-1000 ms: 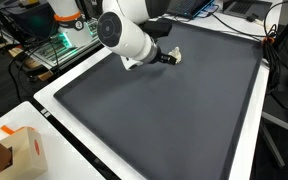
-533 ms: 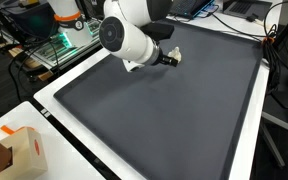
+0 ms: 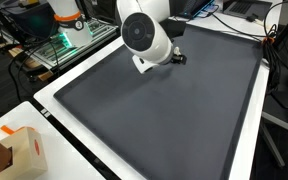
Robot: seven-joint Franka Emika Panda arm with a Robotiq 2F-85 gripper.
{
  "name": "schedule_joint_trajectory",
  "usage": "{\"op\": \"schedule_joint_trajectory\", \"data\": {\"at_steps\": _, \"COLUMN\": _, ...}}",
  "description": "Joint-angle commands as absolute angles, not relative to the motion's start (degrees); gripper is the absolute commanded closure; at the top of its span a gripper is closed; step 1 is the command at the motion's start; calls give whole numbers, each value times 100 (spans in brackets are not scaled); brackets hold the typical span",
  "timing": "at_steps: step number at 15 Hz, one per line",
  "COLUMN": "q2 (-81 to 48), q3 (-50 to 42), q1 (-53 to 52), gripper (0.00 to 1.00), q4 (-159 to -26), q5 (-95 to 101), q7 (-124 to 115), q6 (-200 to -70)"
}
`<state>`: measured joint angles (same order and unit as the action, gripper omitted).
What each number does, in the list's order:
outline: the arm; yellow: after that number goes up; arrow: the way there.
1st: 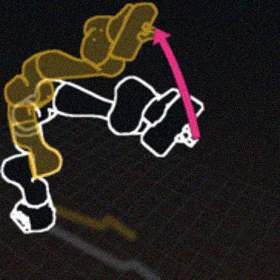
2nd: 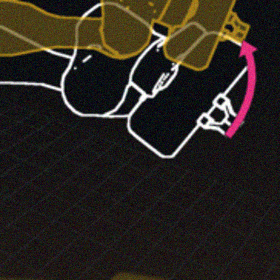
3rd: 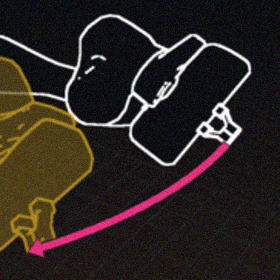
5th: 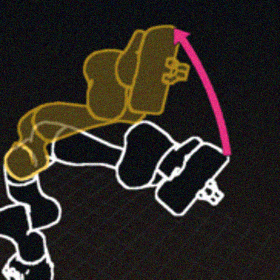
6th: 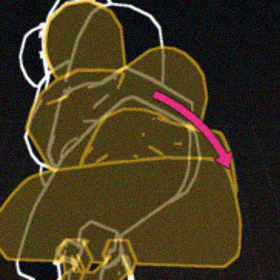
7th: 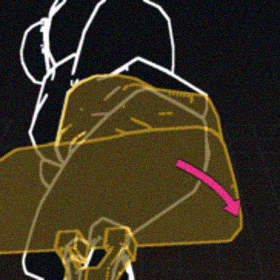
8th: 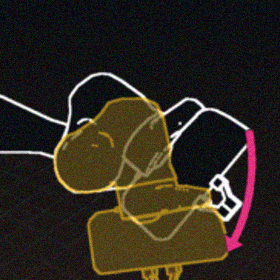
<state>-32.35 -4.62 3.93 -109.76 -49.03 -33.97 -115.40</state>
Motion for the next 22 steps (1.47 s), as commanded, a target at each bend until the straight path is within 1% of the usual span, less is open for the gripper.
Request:
{"op": "schedule_joint_trajectory", "data": {"at_steps": 1, "q2": -3652, "q3": -560, "q1": 127, "gripper": 0, "q4": -10156, "q5": -3930, "q7": -3755, "q6": -11065}}
{"op": "schedule_joint_trajectory", "data": {"at_steps": 6, "q2": -4108, "q3": -412, "q1": -190, "gripper": 0, "q4": -9141, "q5": -2594, "q7": -3911, "q6": -10487}}
{"op": "schedule_joint_trajectory", "data": {"at_steps": 12, "q2": -4459, "q3": -305, "q1": -727, "gripper": 0, "q4": -8262, "q5": -1247, "q7": -3673, "q6": -10403}}
{"op": "schedule_joint_trajectory", "data": {"at_steps": 16, "q2": -4492, "q3": -269, "q1": -1103, "gripper": 0, "q4": -7992, "q5": -467, "q7": -3394, "q6": -10433}}
{"op": "schedule_joint_trajectory", "data": {"at_steps": 22, "q2": -4401, "q3": -245, "q1": -1615, "gripper": 0, "q4": -7949, "q5": 596, "q7": -2736, "q6": -10531}}
